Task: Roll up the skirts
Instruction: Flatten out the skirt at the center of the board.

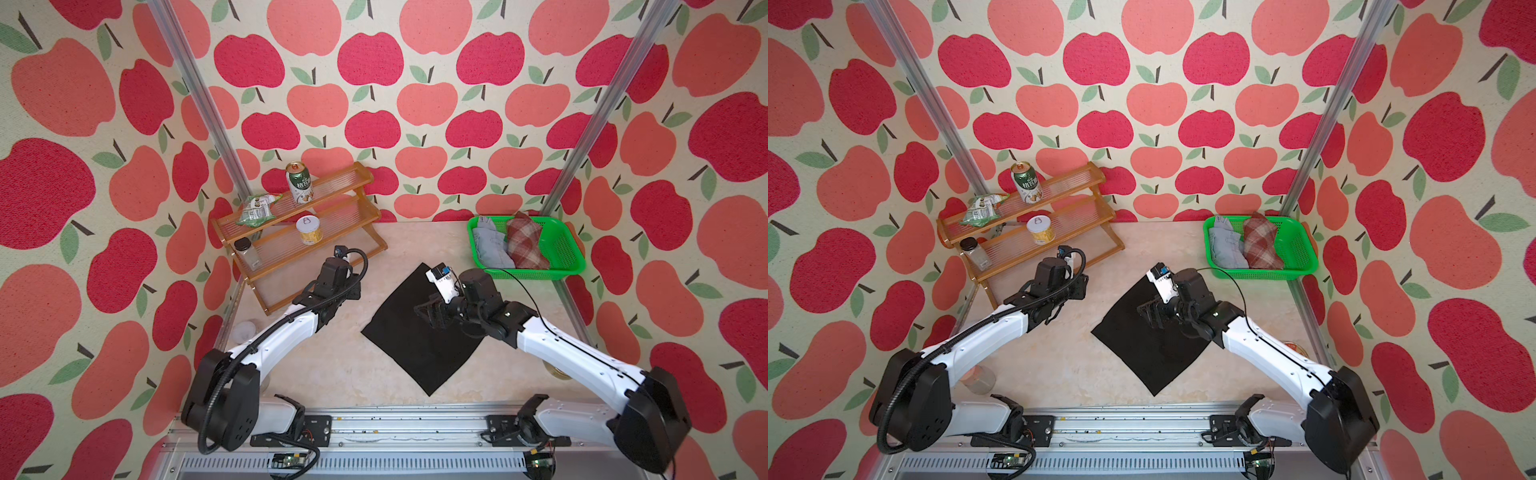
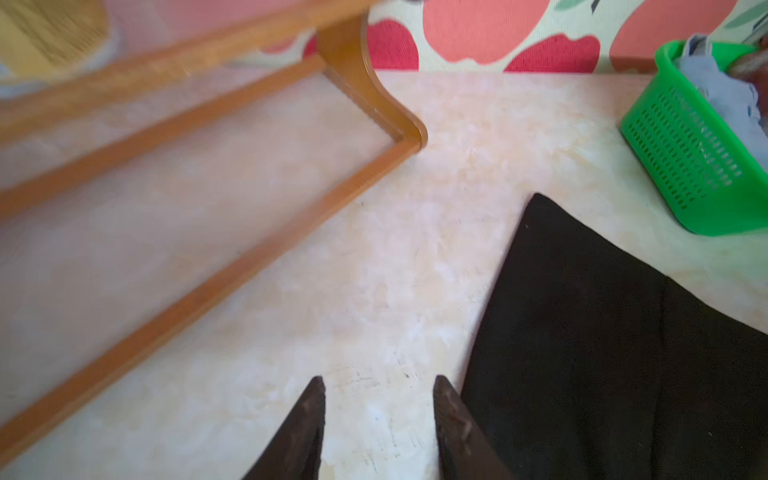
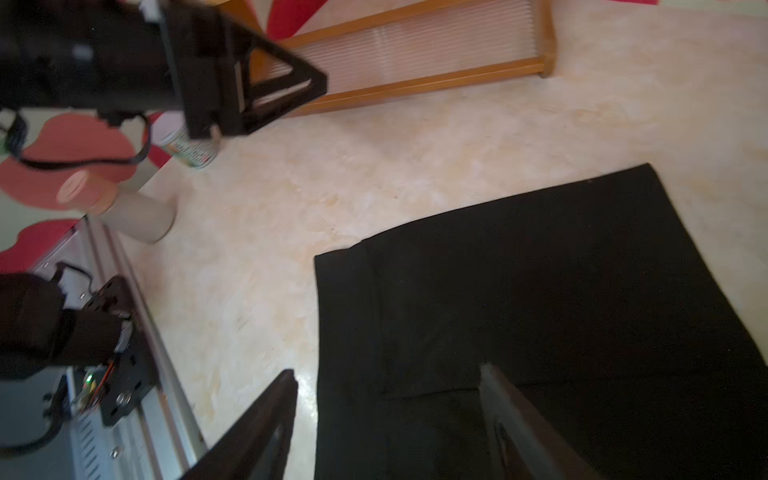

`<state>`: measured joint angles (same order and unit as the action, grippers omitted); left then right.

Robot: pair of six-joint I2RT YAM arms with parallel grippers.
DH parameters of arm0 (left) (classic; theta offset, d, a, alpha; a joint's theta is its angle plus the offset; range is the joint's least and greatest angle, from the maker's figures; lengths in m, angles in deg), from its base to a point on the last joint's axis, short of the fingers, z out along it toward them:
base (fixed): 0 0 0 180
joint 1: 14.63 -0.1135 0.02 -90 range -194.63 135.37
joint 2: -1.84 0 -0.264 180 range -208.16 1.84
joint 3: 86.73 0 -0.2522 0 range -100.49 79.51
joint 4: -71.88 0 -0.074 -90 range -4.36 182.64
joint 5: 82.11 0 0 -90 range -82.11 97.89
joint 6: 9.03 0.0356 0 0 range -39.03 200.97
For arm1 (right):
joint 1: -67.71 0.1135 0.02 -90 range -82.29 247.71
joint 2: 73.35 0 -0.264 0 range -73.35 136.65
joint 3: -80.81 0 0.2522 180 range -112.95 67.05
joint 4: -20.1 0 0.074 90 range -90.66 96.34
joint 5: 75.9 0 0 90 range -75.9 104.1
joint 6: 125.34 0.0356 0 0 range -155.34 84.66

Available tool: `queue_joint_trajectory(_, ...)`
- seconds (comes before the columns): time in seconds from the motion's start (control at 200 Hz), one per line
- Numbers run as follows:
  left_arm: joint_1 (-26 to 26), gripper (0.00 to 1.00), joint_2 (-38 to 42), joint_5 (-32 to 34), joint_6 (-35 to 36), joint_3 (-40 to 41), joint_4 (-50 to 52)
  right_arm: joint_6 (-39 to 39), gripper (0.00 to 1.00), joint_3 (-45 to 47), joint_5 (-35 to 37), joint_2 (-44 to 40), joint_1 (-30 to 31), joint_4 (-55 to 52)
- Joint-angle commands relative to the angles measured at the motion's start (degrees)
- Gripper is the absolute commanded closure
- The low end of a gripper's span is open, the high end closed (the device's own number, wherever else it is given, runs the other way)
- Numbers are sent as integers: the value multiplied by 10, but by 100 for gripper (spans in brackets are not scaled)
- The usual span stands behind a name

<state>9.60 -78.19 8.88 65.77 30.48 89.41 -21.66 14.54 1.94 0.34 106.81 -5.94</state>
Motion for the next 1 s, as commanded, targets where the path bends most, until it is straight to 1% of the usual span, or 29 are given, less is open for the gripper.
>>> queue_joint_trajectory(0.0,-3,54,-47,-124,-34,-9,64,99,27,-90,-24,95,-77,-77)
queue_joint_trajectory(0.075,6,49,-69,-145,-37,-5,74,105,28,-170,-18,178,-106,-126)
queue_joint_trajectory(0.14,17,46,-81,-146,-38,-2,86,103,29,-254,16,254,-113,-174)
queue_joint_trajectory(0.25,30,44,-88,-146,-37,7,92,109,33,-381,24,377,-120,-234)
queue_joint_trajectory(0.365,30,44,-83,-158,-40,22,86,117,35,-462,44,461,-117,-249)
queue_joint_trajectory(0.415,30,44,-81,-167,-42,27,84,119,37,-495,65,493,-115,-257)
queue_joint_trajectory(0.52,34,43,-77,-181,-44,34,87,120,42,-539,93,531,-112,-262)
queue_joint_trajectory(0.565,37,44,-73,-181,-43,36,88,115,43,-551,114,544,-107,-263)
queue_joint_trajectory(0.715,37,42,-58,-159,-38,51,92,107,43,-587,151,578,-96,-264)
queue_joint_trajectory(0.865,35,41,-63,-163,-37,58,93,99,44,-614,184,607,-87,-267)
queue_joint_trajectory(0.995,34,41,-68,-171,-37,68,81,95,44,-623,188,619,-87,-246)
